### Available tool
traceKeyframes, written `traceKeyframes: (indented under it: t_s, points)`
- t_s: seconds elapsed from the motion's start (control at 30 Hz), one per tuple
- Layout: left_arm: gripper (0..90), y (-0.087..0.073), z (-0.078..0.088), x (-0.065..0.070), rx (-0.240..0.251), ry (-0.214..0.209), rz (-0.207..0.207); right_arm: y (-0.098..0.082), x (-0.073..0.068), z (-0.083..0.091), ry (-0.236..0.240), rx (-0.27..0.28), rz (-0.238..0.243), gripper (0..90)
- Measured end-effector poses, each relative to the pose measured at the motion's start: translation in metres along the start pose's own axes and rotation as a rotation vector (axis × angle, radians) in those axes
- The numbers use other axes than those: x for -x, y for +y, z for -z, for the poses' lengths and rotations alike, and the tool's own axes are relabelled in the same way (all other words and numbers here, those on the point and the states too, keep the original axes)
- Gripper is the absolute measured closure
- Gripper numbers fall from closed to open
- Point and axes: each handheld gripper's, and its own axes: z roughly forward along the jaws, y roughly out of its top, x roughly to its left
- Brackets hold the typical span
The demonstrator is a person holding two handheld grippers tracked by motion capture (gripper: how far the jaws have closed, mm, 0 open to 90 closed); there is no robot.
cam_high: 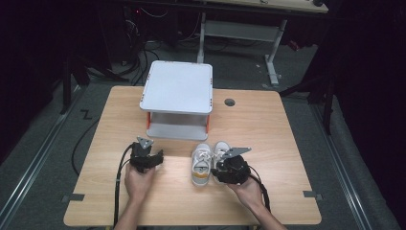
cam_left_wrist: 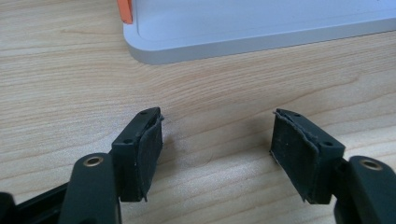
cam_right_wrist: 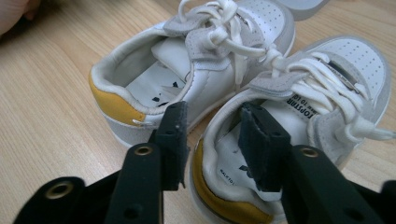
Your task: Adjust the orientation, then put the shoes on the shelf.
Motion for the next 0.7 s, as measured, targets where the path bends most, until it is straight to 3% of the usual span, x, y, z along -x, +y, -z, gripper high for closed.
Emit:
traceKeyframes:
  t_s: [0.2, 0.33, 0.43, 0.53, 0.6, 0.63, 0.7]
  points:
    - [33.9, 0.000, 0.000, 0.000, -0.001, 0.001, -0.001, -0.002, 0.004, 0.014, 0.010, 0.089, -0.014, 55.6]
    - [33.8, 0.000, 0.000, 0.000, -0.002, 0.002, -0.002, -0.008, 0.014, 0.026, -0.023, 0.150, -0.033, 54.4]
    - [33.8, 0.000, 0.000, 0.000, -0.001, 0.002, -0.001, -0.016, 0.029, 0.030, -0.069, 0.181, -0.068, 53.5]
    - [33.8, 0.000, 0.000, 0.000, -0.002, 0.002, -0.002, -0.029, 0.050, 0.032, -0.113, 0.208, -0.136, 52.4]
    - [33.8, 0.000, 0.000, 0.000, -0.001, 0.002, -0.001, -0.038, 0.066, 0.029, -0.159, 0.194, -0.166, 50.9]
    - [33.7, 0.000, 0.000, 0.000, -0.001, 0.002, -0.001, -0.038, 0.066, 0.029, -0.159, 0.194, -0.166, 50.9]
    - [33.8, 0.000, 0.000, 0.000, -0.002, 0.003, -0.002, -0.051, 0.088, 0.025, -0.231, 0.179, -0.219, 50.3]
